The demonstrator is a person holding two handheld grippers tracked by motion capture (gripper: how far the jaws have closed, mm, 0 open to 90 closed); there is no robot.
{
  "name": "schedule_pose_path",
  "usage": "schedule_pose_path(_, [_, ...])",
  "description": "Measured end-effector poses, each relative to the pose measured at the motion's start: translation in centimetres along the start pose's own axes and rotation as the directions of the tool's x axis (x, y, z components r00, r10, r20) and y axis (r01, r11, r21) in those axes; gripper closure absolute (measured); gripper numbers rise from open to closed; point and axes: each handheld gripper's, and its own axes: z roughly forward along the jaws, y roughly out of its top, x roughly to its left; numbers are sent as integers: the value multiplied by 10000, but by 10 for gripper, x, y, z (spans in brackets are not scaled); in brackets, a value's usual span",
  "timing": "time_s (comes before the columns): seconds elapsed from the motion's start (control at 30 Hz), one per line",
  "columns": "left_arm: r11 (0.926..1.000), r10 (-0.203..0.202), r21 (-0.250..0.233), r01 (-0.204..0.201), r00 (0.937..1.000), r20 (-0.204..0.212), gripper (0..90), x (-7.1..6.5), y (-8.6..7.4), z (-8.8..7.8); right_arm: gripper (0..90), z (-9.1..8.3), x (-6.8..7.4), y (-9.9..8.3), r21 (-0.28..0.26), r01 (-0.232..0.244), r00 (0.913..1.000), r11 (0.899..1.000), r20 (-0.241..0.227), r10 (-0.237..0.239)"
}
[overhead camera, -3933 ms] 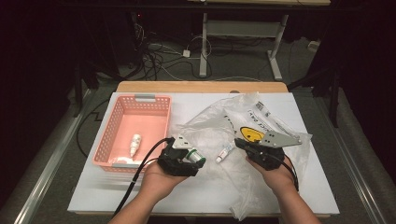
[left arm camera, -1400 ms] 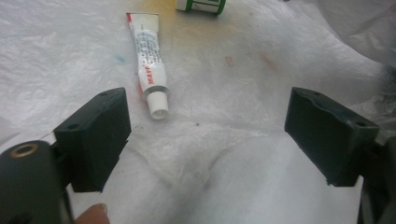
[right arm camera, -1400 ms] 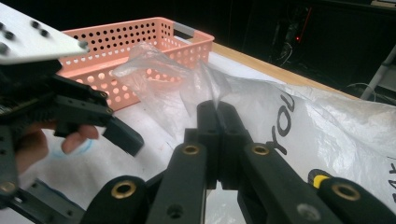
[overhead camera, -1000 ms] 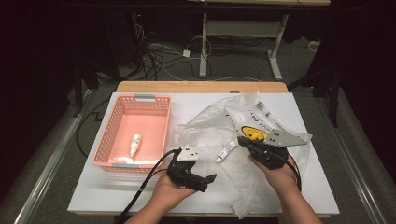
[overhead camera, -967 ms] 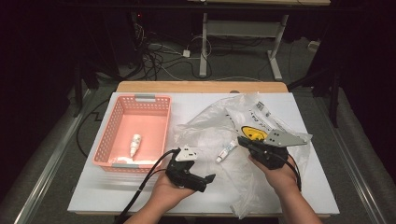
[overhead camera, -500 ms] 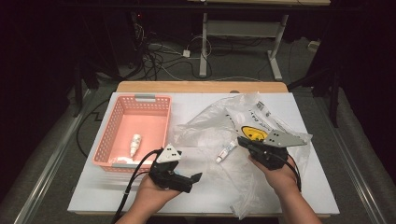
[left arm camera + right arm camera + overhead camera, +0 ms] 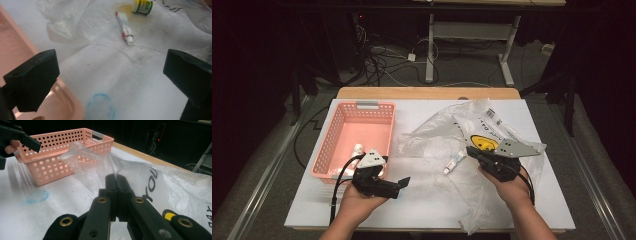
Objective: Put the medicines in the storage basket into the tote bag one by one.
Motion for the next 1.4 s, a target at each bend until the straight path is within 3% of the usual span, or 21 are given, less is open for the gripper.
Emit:
schedule_pose_path(0.37, [9994,-342,69,350,9947,-973,3,27,-6,-13,900,-1,0,1,-25,-8,10000,10000,4,8])
schedule_pose_path(0.57, [9981,-591,84,607,9901,-1271,3,39,-9,-19,900,0,-1,1,-31,16,10000,10000,-17,-16])
schedule_pose_path(0.87, [9944,-1031,48,1055,9799,-1709,3,59,-15,-27,900,1,-1,0,3,-27,10000,10000,-10,27])
schedule_pose_path(1.2, [9881,-1484,65,1537,9633,-2237,3,78,-23,-36,900,1,-1,-1,34,-27,10000,10000,1,27])
schedule_pose_path(1.4, [9853,-1663,13,1710,9601,-2247,3,83,-24,-39,900,1,-2,-1,32,-46,10000,10000,-26,46])
